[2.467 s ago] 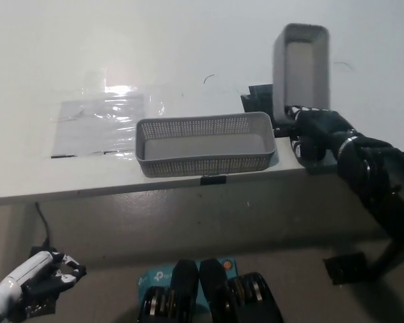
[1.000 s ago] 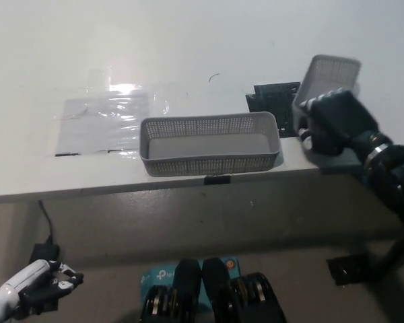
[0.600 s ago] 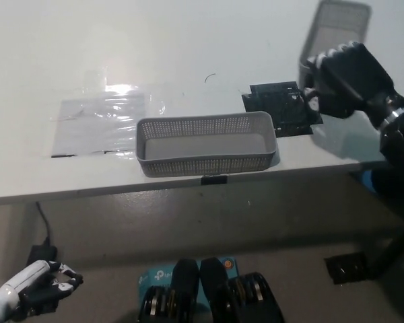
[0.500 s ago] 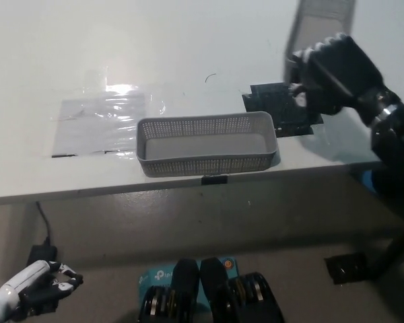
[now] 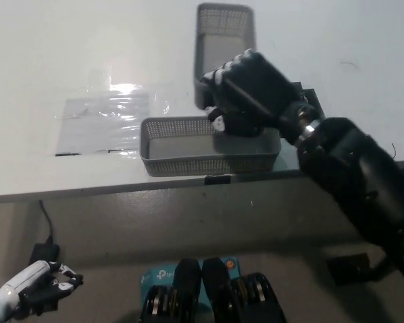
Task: The robot uses its right hand to pick up the grey box kept on the middle on the desk and place it on top of another box next to it in a right angle
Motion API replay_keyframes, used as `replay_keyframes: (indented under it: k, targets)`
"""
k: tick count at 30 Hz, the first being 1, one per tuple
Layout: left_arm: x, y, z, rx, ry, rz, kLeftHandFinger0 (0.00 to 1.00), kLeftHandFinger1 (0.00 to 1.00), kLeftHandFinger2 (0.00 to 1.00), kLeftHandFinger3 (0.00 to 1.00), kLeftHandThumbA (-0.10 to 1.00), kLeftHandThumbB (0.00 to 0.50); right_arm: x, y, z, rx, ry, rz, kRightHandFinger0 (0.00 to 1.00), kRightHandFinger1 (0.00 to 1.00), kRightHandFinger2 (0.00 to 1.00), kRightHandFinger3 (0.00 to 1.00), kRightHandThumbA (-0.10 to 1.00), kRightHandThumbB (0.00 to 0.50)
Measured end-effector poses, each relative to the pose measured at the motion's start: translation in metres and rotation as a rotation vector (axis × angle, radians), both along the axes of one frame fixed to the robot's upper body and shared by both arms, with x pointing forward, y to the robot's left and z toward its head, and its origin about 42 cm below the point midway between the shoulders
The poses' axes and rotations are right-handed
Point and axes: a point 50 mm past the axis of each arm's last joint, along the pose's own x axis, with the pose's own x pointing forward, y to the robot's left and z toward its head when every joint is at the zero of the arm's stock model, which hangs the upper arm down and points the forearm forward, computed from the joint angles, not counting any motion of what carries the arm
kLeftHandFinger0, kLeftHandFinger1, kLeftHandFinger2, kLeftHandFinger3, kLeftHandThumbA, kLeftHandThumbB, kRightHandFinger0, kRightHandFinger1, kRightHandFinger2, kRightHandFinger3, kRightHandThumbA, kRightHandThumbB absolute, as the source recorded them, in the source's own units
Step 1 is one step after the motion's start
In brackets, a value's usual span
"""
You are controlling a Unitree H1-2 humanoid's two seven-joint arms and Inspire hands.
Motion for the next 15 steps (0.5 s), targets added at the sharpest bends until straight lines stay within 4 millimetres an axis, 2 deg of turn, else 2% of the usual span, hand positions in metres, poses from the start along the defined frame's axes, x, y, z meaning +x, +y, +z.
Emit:
replay_keyframes:
  k: [1,3,5,8,9,11,15]
  targets:
    - [0.0,0.0,0.0,0.0,-0.001,0.0,0.16,0.04,0.17,0.55,0.56,0.173,-0.001,0.004,-0.004,0.0,0.012,0.009,0.0,0.0,0.3,0.08,-0.1,0.331]
    - [0.001,-0.001,0.001,-0.001,-0.003,-0.001,0.14,0.04,0.17,0.54,0.56,0.182,-0.001,0.008,-0.012,0.001,0.032,0.019,0.0,0.0,0.29,0.13,-0.1,0.292]
    - [0.002,-0.001,0.001,-0.001,-0.004,-0.001,0.13,0.04,0.18,0.54,0.58,0.184,-0.003,0.009,-0.019,-0.001,0.05,0.024,0.0,0.0,0.28,0.14,-0.1,0.297]
    - [0.003,-0.001,0.001,0.0,-0.005,-0.001,0.12,0.05,0.17,0.53,0.56,0.165,-0.004,0.008,-0.027,0.004,0.07,0.02,0.0,0.0,0.28,0.15,-0.1,0.348]
    - [0.003,-0.001,0.002,0.0,-0.006,-0.001,0.14,0.05,0.16,0.53,0.56,0.16,-0.005,0.007,-0.029,0.007,0.076,0.02,0.0,0.01,0.29,0.19,-0.1,0.356]
    - [0.004,-0.001,0.003,0.0,-0.009,-0.003,0.16,0.05,0.16,0.55,0.54,0.146,-0.006,0.006,-0.034,0.01,0.088,0.02,0.0,0.01,0.3,0.22,-0.1,0.328]
    - [0.008,-0.002,0.006,0.0,-0.017,-0.009,0.17,0.04,0.16,0.55,0.54,0.153,-0.01,0.003,-0.047,0.021,0.121,0.018,0.0,0.01,0.28,0.22,-0.1,0.302]
